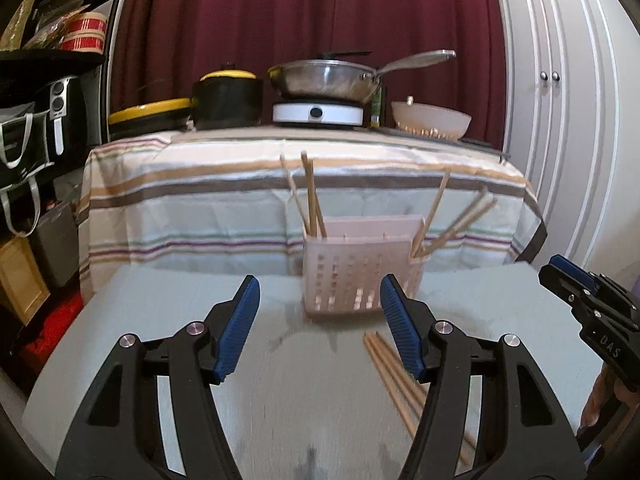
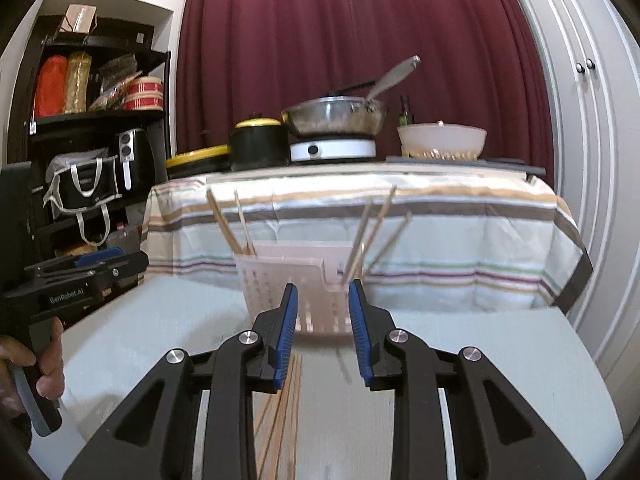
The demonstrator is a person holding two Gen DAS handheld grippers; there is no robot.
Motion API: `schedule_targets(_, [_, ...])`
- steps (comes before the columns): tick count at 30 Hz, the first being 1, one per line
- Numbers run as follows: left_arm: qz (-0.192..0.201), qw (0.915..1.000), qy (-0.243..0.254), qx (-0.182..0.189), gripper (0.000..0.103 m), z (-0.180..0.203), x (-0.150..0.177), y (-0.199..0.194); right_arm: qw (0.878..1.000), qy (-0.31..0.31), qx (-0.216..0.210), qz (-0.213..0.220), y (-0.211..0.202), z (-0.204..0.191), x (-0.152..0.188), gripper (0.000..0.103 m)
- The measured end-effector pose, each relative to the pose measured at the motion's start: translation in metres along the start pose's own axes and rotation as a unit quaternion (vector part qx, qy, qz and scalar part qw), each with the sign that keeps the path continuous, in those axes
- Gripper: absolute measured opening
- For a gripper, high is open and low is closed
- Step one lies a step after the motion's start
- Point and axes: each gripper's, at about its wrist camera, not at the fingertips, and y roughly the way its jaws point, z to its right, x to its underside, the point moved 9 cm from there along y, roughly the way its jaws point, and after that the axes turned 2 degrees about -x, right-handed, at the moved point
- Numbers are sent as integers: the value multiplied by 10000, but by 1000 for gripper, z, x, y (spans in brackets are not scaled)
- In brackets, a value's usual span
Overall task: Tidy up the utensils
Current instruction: 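Move both open tools down toward the remaining chopsticks, then close the right tool on one chopstick while the left tool grasps another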
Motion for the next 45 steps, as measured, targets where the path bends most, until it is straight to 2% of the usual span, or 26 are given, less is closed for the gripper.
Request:
schedule_targets(10, [-630,9980,-55,-39,61,9,78,0,9980,57,-64,-623,-7,-6,85,27])
schedule_targets(20, [-981,9951,-111,-38,61,14,122,4,9917,45,-236,-1260,-1,-22,148,27])
schedule_targets(25, [-1077,9941,-103,30,61,22,134,6,9882,6,-160,-1525,4,-22,165,25])
schedule_targets(31, [-1198,9926,-14,194,61,39,145,9,9851,34,-148,-1715,7,-20,178,9])
schedule_targets(38, [-1271,9910,54,412,61,62,152,12,9861,98,31,-1657,2,-10,178,8])
schedule_targets(45, [-1439,9875,218,606,61,86,168,18,9864,204,25,-1629,1,-4,178,8])
